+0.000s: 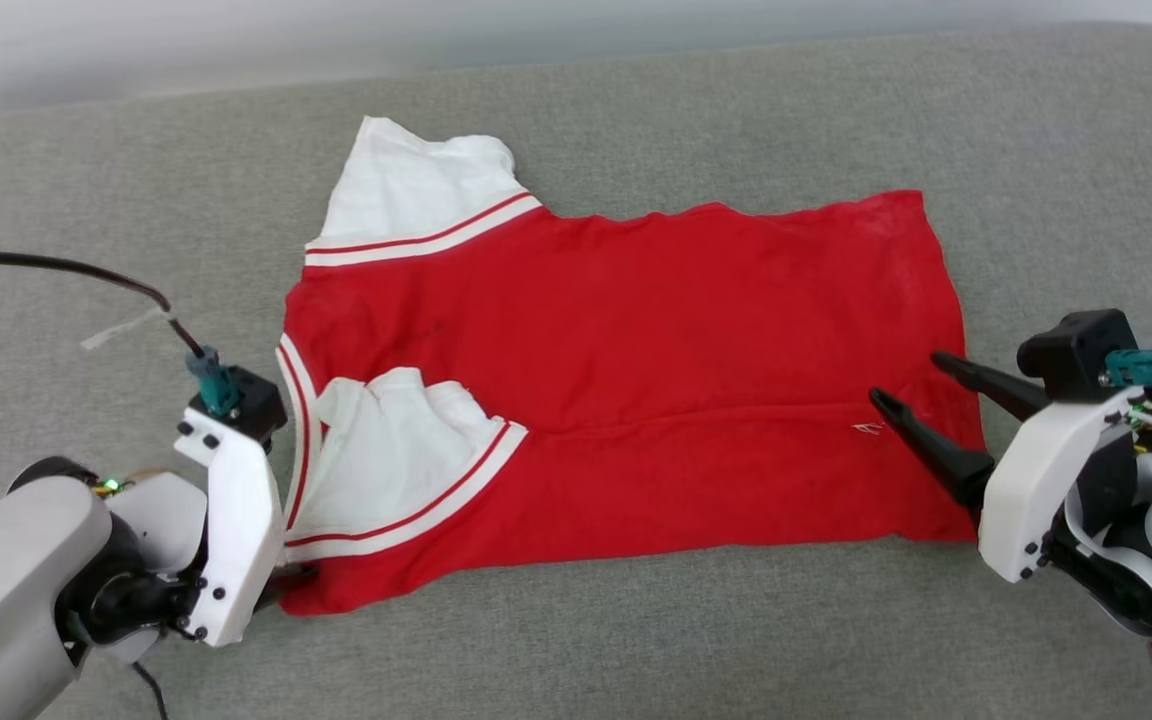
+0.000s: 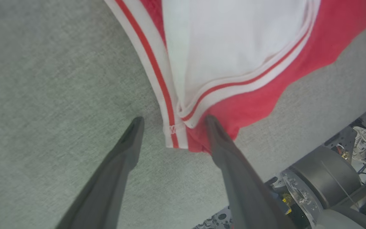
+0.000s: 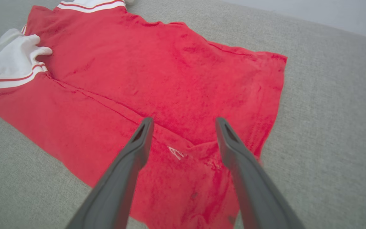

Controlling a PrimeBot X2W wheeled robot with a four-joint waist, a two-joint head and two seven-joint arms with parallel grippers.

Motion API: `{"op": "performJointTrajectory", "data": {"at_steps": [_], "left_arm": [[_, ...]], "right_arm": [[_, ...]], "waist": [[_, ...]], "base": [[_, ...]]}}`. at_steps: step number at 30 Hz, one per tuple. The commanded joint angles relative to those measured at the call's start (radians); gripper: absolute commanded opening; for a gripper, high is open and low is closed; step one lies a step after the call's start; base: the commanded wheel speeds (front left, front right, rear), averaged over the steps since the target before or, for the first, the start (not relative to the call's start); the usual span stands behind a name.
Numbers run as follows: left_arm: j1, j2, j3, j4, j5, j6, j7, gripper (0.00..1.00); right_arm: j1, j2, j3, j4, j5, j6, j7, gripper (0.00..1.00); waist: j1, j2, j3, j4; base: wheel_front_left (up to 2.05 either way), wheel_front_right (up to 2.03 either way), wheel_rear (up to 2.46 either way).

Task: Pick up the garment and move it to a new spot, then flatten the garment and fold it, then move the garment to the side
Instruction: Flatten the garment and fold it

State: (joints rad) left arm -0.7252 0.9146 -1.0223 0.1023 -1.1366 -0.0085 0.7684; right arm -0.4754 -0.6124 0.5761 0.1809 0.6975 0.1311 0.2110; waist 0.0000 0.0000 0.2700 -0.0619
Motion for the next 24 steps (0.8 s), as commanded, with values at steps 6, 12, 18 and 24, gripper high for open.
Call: {"op": "performJointTrajectory", "data": {"at_steps": [6,12,18,24], "left_arm": [[0.033,-0.034,-0.046,0.077,0.009,-0.029,0.026,1.0],[0.034,-0.044,-0.057,0.099,0.019,-0.059,0.012,0.0],[0.013,-0.015,-0.039,0.062,0.038,-0.071,-0.023,0.0],[0.001,0.002,-0.036,-0.003,0.068,-0.064,-0.046,0.0]], "right_arm": [[-0.038,0.009,0.016,0.011,0.002,-0.001,-0.007,1.0],[-0.082,-0.025,0.02,0.012,-0.003,-0.001,0.006,1.0],[-0.19,-0.118,0.069,-0.001,0.008,-0.001,0.193,1.0],[-0.272,-0.189,0.186,-0.003,0.113,-0.001,0.482,1.0]], "waist": [[0.0,0.0,0.024,-0.027],[0.0,0.0,0.003,-0.028],[0.0,0.0,-0.037,-0.015],[0.0,0.0,-0.044,-0.007]], "base": [[0.0,0.0,0.0],[0.0,0.0,0.0],[0.0,0.0,0.0],[0.0,0.0,0.0]]}}
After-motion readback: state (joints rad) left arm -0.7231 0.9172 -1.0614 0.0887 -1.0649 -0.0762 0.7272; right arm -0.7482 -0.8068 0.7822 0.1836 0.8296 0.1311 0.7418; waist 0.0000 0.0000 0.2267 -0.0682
